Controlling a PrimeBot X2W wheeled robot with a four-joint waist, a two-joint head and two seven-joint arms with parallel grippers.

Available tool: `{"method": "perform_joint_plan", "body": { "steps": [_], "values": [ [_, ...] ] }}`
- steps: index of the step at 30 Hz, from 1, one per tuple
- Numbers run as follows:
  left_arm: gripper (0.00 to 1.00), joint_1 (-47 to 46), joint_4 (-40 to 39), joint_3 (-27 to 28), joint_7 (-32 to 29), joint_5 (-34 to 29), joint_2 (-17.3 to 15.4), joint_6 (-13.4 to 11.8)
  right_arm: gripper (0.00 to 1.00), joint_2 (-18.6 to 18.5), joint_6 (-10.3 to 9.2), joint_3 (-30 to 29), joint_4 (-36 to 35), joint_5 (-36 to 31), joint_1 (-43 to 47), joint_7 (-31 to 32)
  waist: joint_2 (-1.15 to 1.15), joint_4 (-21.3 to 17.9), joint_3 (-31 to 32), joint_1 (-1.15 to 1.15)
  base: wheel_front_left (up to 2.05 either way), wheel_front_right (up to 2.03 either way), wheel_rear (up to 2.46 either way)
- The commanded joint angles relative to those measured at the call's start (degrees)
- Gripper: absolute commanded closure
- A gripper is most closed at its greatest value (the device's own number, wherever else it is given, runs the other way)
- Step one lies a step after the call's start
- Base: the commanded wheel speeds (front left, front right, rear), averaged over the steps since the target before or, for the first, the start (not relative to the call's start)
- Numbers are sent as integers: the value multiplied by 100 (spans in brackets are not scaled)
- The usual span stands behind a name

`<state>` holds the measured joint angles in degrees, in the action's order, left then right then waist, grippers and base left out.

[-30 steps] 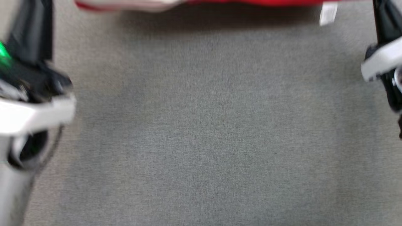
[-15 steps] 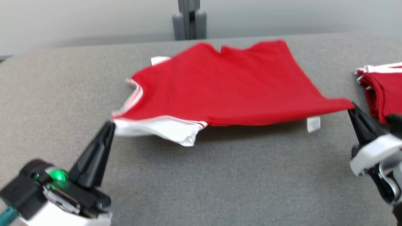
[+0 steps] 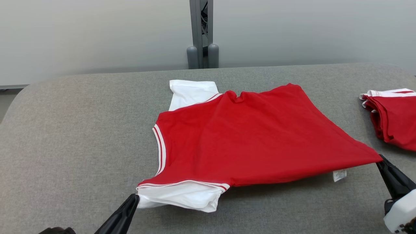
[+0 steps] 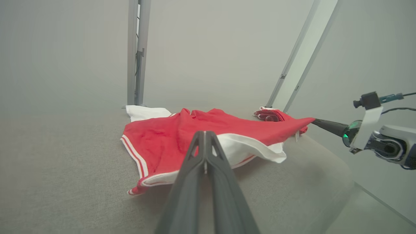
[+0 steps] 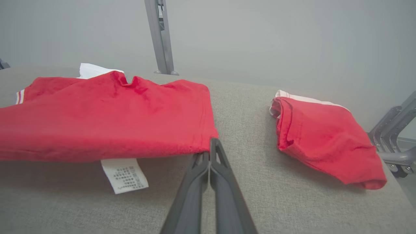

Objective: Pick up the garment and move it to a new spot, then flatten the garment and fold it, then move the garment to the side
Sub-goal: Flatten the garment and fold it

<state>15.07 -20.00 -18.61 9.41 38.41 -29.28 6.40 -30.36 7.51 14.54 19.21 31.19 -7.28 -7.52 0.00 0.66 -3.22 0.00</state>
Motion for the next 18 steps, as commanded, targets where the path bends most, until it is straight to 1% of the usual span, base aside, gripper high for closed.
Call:
{"method": "perform_joint_plan", "body": {
  "steps": [1,3,4,6,8,11,13,17,18],
  "values": [
    [100,107,-186,27,-101,63,-83,-61,100,-51,-4,-225,-299,-78,273,184,0,29,5,0,0,0,0],
    [100,152,-353,33,-223,139,-127,-99,100,-14,-4,-455,-643,-145,511,444,0,47,4,0,0,0,0],
    [100,152,-353,33,-223,139,-127,-99,100,-14,-4,-455,-643,-145,511,444,0,47,4,0,0,0,0],
    [100,60,-431,38,-327,209,-126,-132,100,110,-4,-648,-921,-217,666,725,0,46,-4,0,0,0,0],
    [100,-136,-346,29,-449,167,-108,-207,100,248,-4,-781,-1077,-361,719,1077,0,32,-13,0,0,0,0],
    [100,-481,-84,-67,-611,285,109,-275,100,492,-3,-756,-1123,-594,572,1617,0,-1,-51,0,0,0,0],
    [100,-776,175,-68,-605,361,294,-315,100,653,-4,-741,-1027,-730,377,1860,0,-28,-100,0,0,0,0],
    [100,-1306,786,-134,-517,478,668,-293,100,897,-4,-658,-600,-1009,-58,2009,0,-65,-226,0,0,0,0],
    [100,-1447,973,-142,-478,407,701,-292,100,947,-4,-654,-471,-1065,-181,1984,0,-65,-263,0,0,0,0]
  ]
}}
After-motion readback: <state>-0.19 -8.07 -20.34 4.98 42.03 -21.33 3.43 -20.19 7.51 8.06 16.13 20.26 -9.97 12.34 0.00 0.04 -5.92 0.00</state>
